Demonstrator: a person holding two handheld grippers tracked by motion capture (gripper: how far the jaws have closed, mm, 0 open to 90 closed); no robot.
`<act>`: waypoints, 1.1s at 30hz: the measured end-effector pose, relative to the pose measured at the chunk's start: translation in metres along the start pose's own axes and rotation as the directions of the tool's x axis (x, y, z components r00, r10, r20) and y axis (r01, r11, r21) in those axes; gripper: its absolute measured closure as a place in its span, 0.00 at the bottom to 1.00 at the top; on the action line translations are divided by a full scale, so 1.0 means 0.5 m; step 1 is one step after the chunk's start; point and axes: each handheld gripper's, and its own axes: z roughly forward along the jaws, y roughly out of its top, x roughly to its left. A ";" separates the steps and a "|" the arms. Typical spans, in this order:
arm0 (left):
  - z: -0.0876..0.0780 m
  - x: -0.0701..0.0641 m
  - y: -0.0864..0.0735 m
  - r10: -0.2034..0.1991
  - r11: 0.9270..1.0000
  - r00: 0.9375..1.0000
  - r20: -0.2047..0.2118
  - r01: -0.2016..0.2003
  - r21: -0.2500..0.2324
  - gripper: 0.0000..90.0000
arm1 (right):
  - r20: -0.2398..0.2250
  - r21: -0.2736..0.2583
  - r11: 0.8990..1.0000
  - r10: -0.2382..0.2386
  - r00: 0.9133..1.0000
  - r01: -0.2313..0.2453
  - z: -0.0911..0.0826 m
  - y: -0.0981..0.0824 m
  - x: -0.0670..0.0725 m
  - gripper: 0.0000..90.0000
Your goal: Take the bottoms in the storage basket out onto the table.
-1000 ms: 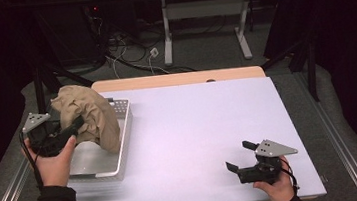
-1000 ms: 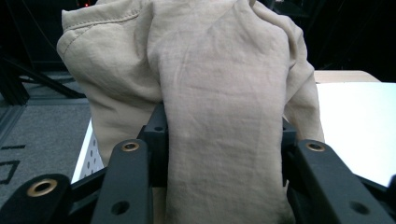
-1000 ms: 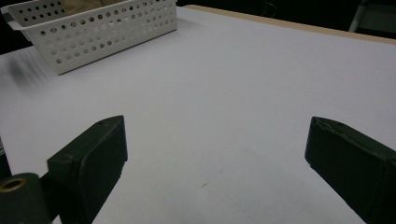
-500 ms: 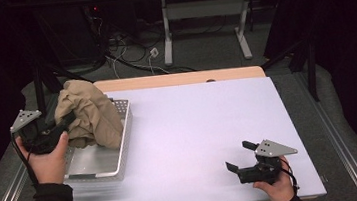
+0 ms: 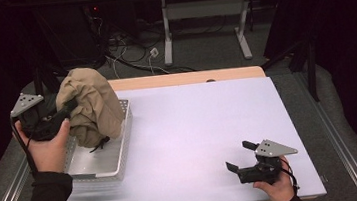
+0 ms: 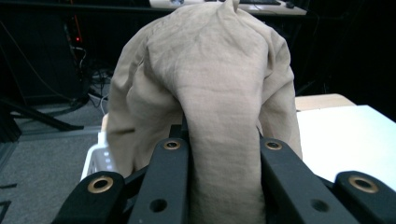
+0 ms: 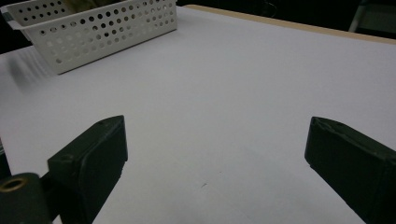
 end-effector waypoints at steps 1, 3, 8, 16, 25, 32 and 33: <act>0.000 -0.001 0.005 0.001 1.000 1.000 0.000 -0.001 -0.003 0.90 | 0.001 -0.001 1.000 0.000 1.000 0.000 0.000 0.000 0.000 0.06; -0.002 -0.002 0.014 -0.001 1.000 1.000 0.001 0.001 -0.011 0.90 | 0.002 -0.001 1.000 0.000 1.000 0.000 -0.001 0.000 0.000 0.06; -0.005 -0.006 0.035 -0.005 0.999 1.000 0.013 0.006 -0.031 0.90 | 0.001 0.000 1.000 0.000 1.000 0.000 -0.001 0.000 0.000 0.06; 0.003 -0.021 0.056 0.001 0.999 0.999 0.035 0.001 -0.049 0.90 | 0.003 0.003 1.000 0.002 1.000 -0.002 0.000 0.000 0.000 0.06; 0.025 -0.055 0.080 0.017 0.998 0.997 0.073 -0.013 -0.062 0.90 | 0.001 -0.004 1.000 0.004 1.000 -0.004 0.001 0.000 -0.002 0.06; 0.043 -0.082 0.097 0.023 0.997 0.994 0.107 -0.015 -0.073 0.90 | 0.002 0.000 1.000 0.005 1.000 -0.005 0.000 0.000 -0.004 0.06; 0.045 -0.086 0.100 0.027 0.997 0.993 0.111 -0.019 -0.074 0.90 | 0.002 0.000 1.000 0.004 1.000 -0.004 0.000 0.000 -0.004 0.06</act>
